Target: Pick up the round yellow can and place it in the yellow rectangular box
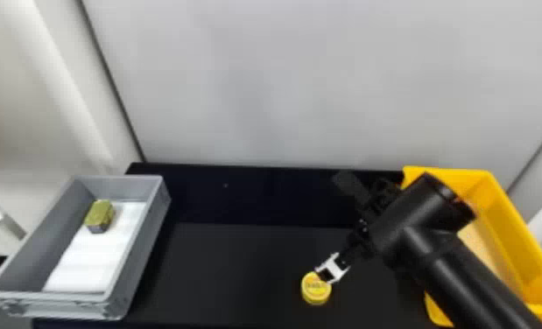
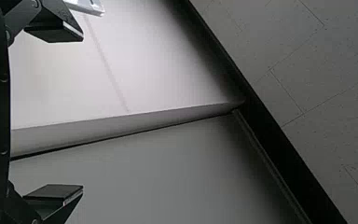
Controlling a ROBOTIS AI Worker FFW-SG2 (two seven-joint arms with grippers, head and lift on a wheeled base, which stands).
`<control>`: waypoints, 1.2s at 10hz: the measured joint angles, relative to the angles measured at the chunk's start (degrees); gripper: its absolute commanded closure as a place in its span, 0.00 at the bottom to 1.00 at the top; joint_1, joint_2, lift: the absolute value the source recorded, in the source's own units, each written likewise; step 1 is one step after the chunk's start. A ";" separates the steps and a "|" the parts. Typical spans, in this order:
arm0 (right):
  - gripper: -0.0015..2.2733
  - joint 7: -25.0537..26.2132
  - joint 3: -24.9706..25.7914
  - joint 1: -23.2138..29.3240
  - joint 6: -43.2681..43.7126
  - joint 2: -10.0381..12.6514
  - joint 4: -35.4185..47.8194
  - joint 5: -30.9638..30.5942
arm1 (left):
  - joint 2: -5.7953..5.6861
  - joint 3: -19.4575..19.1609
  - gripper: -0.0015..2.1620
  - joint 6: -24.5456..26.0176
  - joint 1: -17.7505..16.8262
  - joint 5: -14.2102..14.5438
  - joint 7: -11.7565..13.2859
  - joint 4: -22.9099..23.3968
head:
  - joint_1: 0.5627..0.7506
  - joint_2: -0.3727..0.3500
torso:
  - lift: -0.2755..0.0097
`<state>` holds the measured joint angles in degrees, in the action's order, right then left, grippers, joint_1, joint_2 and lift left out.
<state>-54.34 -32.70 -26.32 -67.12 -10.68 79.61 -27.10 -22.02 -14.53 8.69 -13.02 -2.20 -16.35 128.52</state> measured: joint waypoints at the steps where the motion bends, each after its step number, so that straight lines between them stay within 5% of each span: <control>1: 0.01 -0.07 -1.16 -0.51 1.79 -0.10 -1.31 -0.19 | -0.03 0.40 0.06 0.07 -0.33 0.00 0.02 -0.07 | 0.70 0.59 | 0.96; 12: 0.02 1.76 -1.40 0.16 12.39 3.22 -12.59 4.80 | 0.13 1.29 0.06 -0.33 -0.85 0.09 0.00 -0.44 | 0.70 0.59 | 0.96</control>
<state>-52.58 -34.11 -26.16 -54.73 -7.46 67.02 -22.30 -21.89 -13.24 8.36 -13.87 -2.10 -16.35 128.08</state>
